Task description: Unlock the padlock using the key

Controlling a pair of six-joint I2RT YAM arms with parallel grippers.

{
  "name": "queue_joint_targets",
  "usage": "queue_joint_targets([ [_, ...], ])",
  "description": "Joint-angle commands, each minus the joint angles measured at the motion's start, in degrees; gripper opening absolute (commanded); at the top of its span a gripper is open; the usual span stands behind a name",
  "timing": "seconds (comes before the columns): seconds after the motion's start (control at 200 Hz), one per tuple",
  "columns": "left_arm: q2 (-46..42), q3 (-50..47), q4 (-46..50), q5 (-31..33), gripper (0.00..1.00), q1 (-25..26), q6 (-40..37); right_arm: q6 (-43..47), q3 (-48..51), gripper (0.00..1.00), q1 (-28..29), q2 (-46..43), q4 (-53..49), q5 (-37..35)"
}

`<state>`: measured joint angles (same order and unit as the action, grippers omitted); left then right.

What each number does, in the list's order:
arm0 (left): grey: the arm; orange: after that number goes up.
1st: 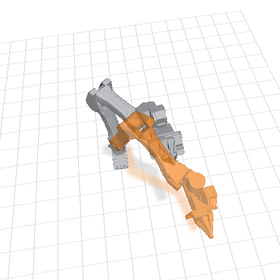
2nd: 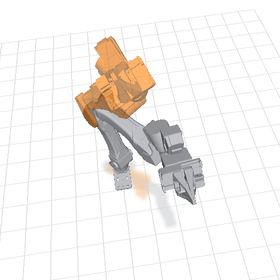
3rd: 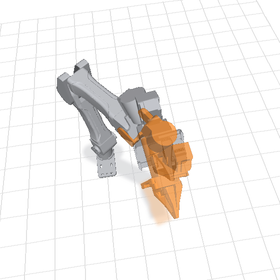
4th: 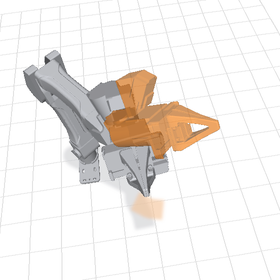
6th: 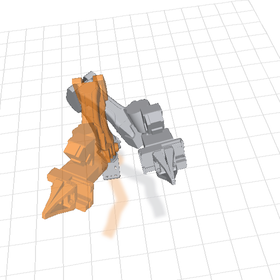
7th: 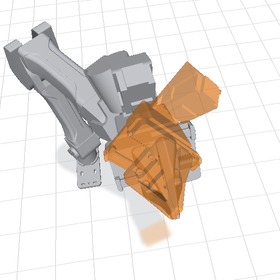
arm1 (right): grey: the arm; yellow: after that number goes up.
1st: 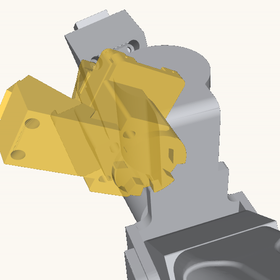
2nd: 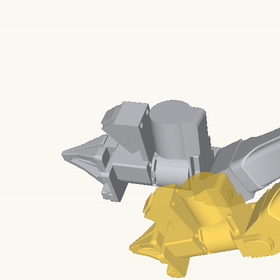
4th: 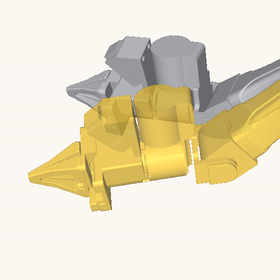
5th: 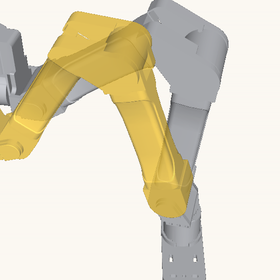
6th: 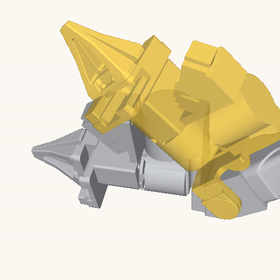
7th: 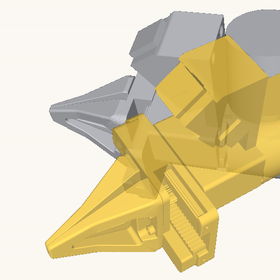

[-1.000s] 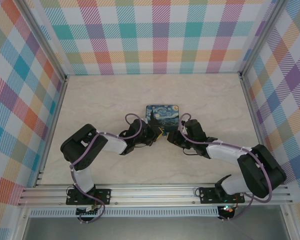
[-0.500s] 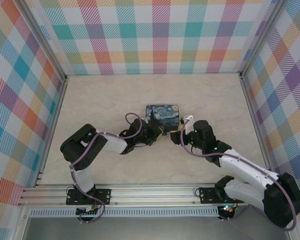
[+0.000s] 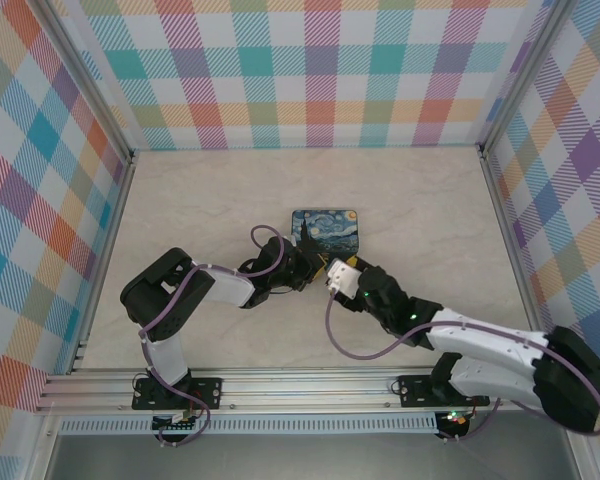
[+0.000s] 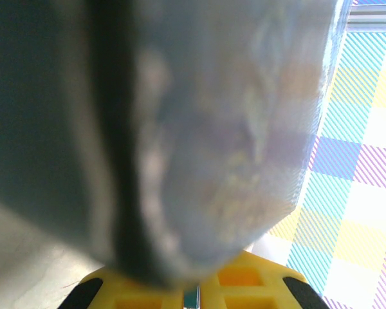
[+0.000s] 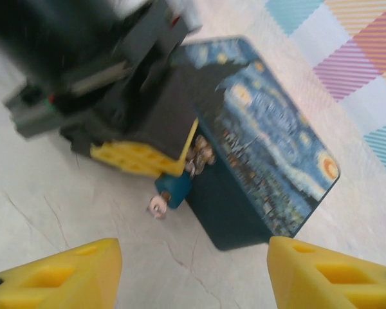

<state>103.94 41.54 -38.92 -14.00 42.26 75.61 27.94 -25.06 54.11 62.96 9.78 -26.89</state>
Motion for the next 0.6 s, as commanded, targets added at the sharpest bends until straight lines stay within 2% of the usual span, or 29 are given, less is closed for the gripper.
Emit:
queue_joint_targets([
  [0.0,-1.83,1.27,2.13,0.73,0.11,0.85,-0.36,6.06,0.37,0.59,1.49,4.88,5.28,-9.47],
  [0.275,-2.12,1.18,2.19,0.74,0.11,0.89,-0.24,7.60,-0.76,0.54,1.89,15.60,14.39,-9.47],
  [0.595,-2.21,1.12,2.10,0.56,0.11,0.87,-0.08,7.13,-2.52,0.49,1.90,22.06,18.77,-9.27],
])
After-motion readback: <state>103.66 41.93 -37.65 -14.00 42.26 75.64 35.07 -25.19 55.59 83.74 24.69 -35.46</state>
